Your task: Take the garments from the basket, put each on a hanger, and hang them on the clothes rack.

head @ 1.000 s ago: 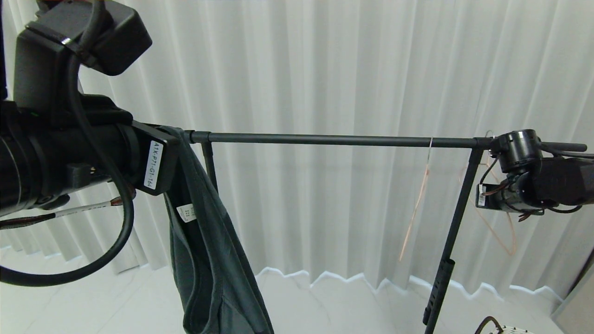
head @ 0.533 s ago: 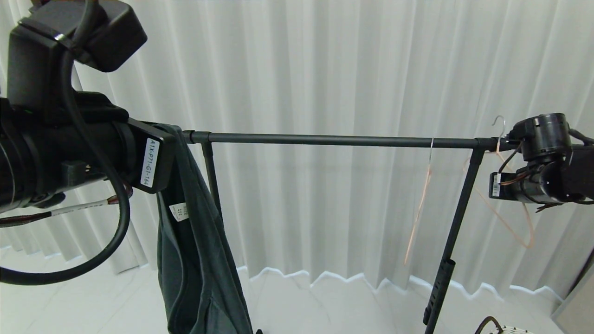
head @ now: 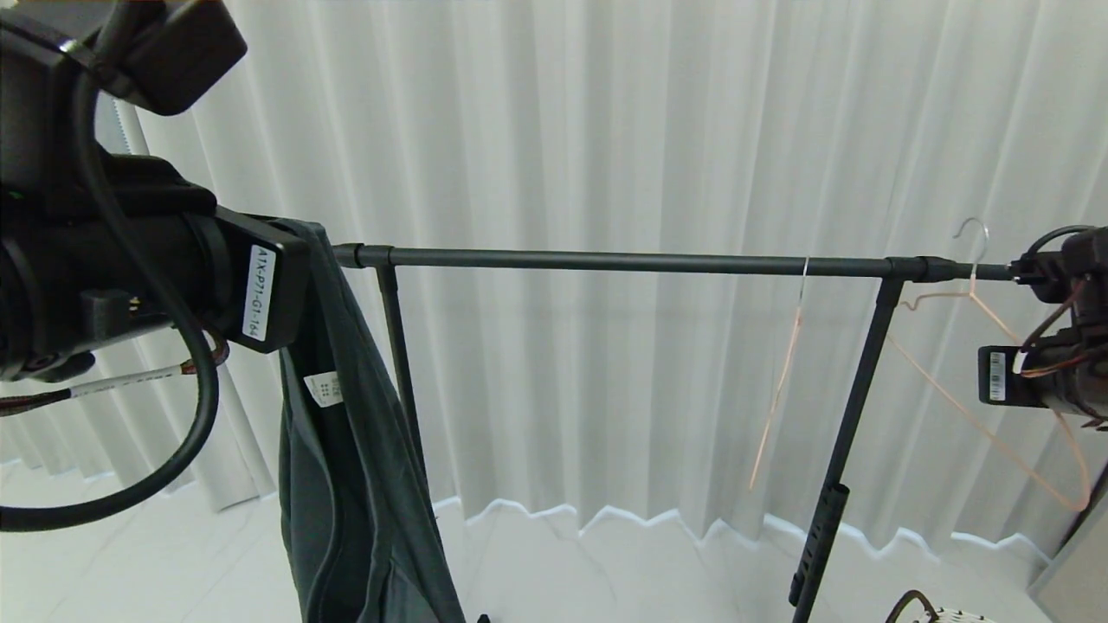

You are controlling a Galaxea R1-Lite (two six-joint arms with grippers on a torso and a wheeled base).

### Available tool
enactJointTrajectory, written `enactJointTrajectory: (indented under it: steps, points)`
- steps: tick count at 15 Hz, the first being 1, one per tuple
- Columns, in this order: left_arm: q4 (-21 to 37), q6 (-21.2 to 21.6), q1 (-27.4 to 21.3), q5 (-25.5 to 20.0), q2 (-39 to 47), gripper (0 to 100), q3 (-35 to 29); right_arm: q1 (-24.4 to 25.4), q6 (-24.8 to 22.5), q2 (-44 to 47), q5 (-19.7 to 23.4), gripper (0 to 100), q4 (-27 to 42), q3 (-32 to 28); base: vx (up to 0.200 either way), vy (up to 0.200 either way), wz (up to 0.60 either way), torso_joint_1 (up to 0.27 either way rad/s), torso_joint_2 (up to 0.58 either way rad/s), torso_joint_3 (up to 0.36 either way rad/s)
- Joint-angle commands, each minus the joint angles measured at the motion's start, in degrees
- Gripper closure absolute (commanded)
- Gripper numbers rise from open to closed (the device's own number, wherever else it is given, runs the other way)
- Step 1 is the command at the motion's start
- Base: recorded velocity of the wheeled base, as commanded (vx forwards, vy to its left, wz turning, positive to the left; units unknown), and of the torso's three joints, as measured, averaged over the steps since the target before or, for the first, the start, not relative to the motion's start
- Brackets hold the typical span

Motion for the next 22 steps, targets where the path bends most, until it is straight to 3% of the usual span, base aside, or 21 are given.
enactJointTrajectory:
  steps: [1,4,8,13,15,18,22]
  points:
    - [0.0,0.0,0.0,0.0,-0.1,100,-0.1,0.0,-0.1,-6.1,0.9,100,0.0,2.7,0.0,0.0,0.0,0.0,0.0,0.0]
    - [0.0,0.1,0.0,0.0,-0.2,100,-0.4,0.0,-0.9,-11.9,2.8,100,0.0,6.5,0.0,0.0,0.0,0.0,0.0,0.0]
    - [0.0,0.2,0.0,0.0,-0.2,100,-0.6,0.0,-5.0,-17.9,6.5,100,0.1,10.5,-0.2,0.0,0.0,0.006,0.0,0.002]
    - [0.1,0.2,0.0,0.1,-0.1,100,-0.3,2.2,-5.6,-22.6,7.0,100,0.3,14.0,-0.2,0.0,0.0,-0.002,0.0,0.003]
    - [0.0,0.1,0.0,0.1,-0.1,100,0.1,4.4,-5.6,-23.9,7.2,100,0.3,14.8,-0.2,0.0,0.0,0.005,0.0,0.0]
    - [0.1,-0.2,0.0,0.1,-0.1,100,2.1,12.0,-5.2,-26.1,8.6,100,0.3,15.0,-0.2,0.0,0.0,0.002,0.0,-0.001]
    - [0.0,-0.2,0.0,0.1,-0.1,100,3.0,22.8,-5.2,-31.7,14.8,100,0.1,19.4,-0.2,0.0,0.0,0.007,0.0,0.001]
